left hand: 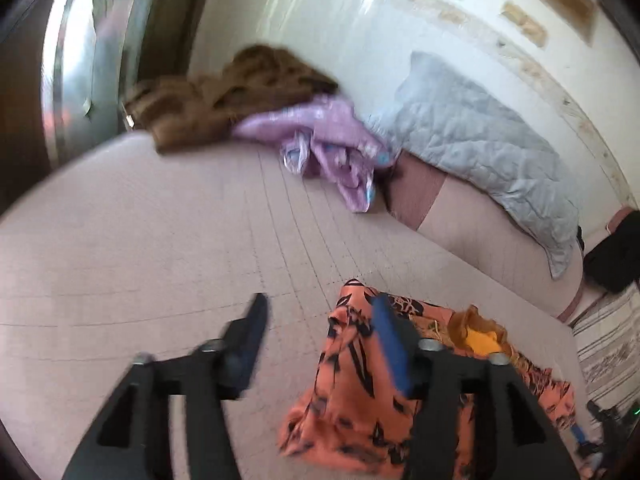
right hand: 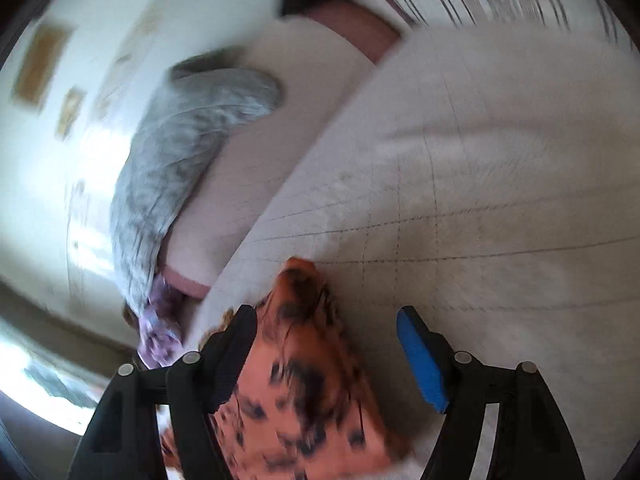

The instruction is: Fold small clothes

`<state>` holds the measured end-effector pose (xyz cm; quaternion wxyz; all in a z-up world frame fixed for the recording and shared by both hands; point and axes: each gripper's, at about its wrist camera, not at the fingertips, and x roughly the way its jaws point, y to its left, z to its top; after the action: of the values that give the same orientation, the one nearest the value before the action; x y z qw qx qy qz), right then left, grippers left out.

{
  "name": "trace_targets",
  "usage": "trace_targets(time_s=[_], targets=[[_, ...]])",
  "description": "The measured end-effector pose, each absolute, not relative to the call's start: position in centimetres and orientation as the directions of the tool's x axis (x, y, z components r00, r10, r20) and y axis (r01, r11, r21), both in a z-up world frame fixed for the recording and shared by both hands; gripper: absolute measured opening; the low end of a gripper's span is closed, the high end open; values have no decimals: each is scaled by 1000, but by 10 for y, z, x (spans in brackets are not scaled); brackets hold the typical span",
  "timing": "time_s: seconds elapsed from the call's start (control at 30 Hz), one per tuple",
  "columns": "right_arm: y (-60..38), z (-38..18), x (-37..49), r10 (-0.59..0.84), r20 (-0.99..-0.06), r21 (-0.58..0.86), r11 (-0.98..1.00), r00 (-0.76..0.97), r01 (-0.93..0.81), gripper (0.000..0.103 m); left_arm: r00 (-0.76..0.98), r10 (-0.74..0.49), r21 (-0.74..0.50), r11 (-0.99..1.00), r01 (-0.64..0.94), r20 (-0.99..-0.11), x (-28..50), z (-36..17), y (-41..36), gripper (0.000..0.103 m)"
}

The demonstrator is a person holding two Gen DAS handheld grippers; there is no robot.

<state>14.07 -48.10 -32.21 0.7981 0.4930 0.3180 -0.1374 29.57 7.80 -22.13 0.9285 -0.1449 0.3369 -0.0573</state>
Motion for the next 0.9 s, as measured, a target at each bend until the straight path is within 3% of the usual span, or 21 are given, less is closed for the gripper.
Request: trace_targets(time_s=[0.1, 0.27, 0.37, 0.5, 0.57, 0.7, 0.8, 0.9], targets=[[-441, -299, 139, 159, -663, 649, 608, 732, 456, 63, 739, -270, -329, 942, 70, -617, 272, -234, 65, 62], [-334, -287, 171, 305, -738, 545, 796, 602, 264, 46, 603, -352, -313, 934, 174, -716, 266, -268, 31, 62], [-277, -295, 195, 389, -754, 546, 819, 529, 177, 44, 594, -371, -288, 928, 235, -714, 262, -267, 23, 62], [-247, -306, 222, 398, -782, 519, 842, 480, 148, 44, 540, -390, -284, 920, 272, -746, 278, -273, 19, 62], [-244, -313, 237, 386, -801, 501, 850, 457, 162, 44, 513, -366, -279, 929, 241, -777, 297, -278, 18, 62], [-258, -309, 293, 319, -813, 461, 863, 486, 205, 44, 590, -339, -260, 941, 218, -733, 309, -263, 24, 62], [-280, -291, 334, 259, -760, 479, 844, 597, 244, 44, 626, -400, -311, 916, 254, -669, 308, -248, 29, 62], [-305, -268, 365, 193, -657, 571, 759, 729, 314, 45, 709, -323, -236, 946, 222, -627, 303, -236, 34, 62]])
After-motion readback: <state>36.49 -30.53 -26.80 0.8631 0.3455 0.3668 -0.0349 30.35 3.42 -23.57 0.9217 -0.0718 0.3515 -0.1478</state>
